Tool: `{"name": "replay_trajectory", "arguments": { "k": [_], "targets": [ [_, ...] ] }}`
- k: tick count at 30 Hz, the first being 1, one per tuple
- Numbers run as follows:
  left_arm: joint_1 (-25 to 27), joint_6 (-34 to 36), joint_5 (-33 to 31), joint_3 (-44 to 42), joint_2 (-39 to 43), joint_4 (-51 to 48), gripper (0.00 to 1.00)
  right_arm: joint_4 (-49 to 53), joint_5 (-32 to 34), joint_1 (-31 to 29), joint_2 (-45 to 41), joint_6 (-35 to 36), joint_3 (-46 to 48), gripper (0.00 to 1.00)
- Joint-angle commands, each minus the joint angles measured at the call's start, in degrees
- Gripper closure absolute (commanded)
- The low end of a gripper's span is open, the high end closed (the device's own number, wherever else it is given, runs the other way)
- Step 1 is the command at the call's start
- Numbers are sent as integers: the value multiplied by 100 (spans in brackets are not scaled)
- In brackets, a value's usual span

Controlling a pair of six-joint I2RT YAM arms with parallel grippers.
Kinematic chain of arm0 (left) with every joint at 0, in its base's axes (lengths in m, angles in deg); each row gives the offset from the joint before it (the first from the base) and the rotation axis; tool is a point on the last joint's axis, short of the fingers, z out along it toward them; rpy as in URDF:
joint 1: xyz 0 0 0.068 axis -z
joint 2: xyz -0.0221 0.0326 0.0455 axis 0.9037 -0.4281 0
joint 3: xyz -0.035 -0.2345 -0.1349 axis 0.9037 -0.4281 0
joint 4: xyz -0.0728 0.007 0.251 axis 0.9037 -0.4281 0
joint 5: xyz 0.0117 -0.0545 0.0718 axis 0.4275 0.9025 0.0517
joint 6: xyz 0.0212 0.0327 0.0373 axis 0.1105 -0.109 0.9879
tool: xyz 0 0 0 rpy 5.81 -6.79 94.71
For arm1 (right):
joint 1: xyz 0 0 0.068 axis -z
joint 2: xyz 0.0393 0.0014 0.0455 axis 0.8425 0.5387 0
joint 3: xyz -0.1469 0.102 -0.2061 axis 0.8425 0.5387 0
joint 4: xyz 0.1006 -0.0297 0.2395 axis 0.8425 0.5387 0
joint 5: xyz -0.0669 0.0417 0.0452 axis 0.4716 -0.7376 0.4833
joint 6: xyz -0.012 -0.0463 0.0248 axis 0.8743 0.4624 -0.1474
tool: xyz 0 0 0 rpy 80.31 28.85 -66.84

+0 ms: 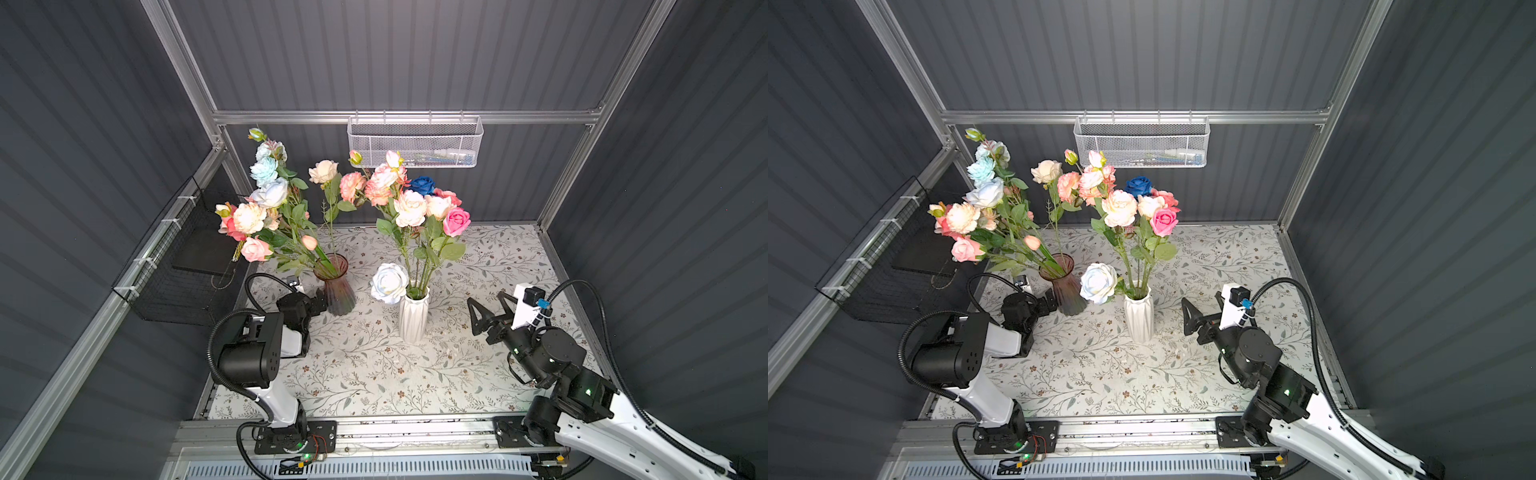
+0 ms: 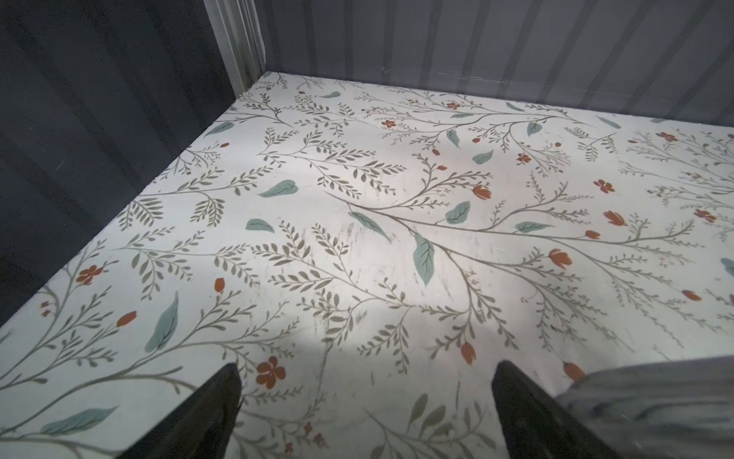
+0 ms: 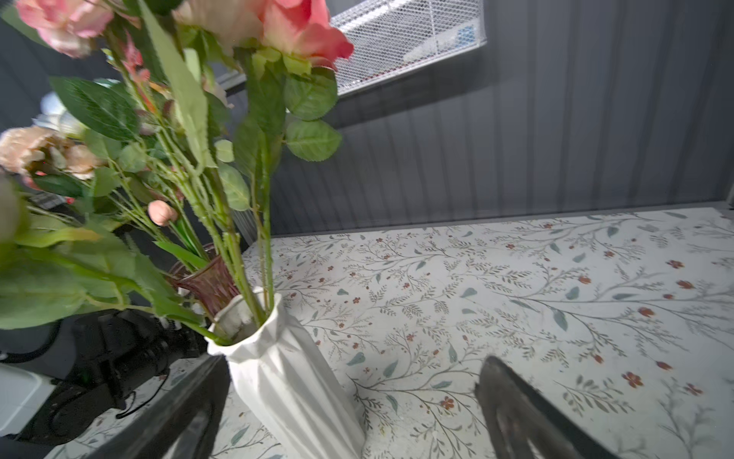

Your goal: Arrange the flowers into the vase

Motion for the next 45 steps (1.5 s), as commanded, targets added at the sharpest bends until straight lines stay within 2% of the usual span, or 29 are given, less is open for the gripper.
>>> {"name": "replay_trajectory", "arguments": {
  "k": [1,3,5,6,8,11,15,17,22,24,26,32,35,39,45],
  "targets": [
    [65,142,-54,125,-37,-95,0,393,809,203,277,-77,-325,1],
    [67,139,-48,125,-39,-82,0,589,495,715,546,-154,-422,1],
    [69,132,-49,126,-42,-90,0,658,-463,1626,869,-409,-419,1],
    [69,132,-49,124,-39,-91,0,638,-716,1986,1005,-564,-400,1],
    [69,131,-56,126,-44,-90,0,524,-924,2553,1268,-792,-394,1],
    [69,132,-63,126,-46,-92,0,-139,-877,2966,1494,-698,-210,1],
    [69,135,-63,134,-53,-99,0,-1432,-856,3543,1719,-157,252,1],
    [69,136,-56,134,-53,-99,0,-1862,-1180,3953,1999,376,357,1],
    [74,139,-76,145,-57,-110,0,-1985,-1833,4650,3029,1135,161,1],
    [83,139,-80,143,-53,-118,0,-2520,-2041,4827,3444,1370,335,1],
    [78,144,-87,151,-61,-116,0,-3289,-1970,4871,3911,1618,641,1],
    [87,143,-91,152,-62,-127,0,-5240,-2455,5173,5012,1699,1237,1],
    [87,139,-92,153,-61,-125,0,-5870,-2725,5270,5498,1685,1353,1],
    [87,136,-97,157,-62,-125,0,-5534,-3093,5460,5448,1580,1234,1],
    [87,138,-93,157,-59,-129,0,-5574,-3095,5472,5451,1565,1252,1]
  ]
}}
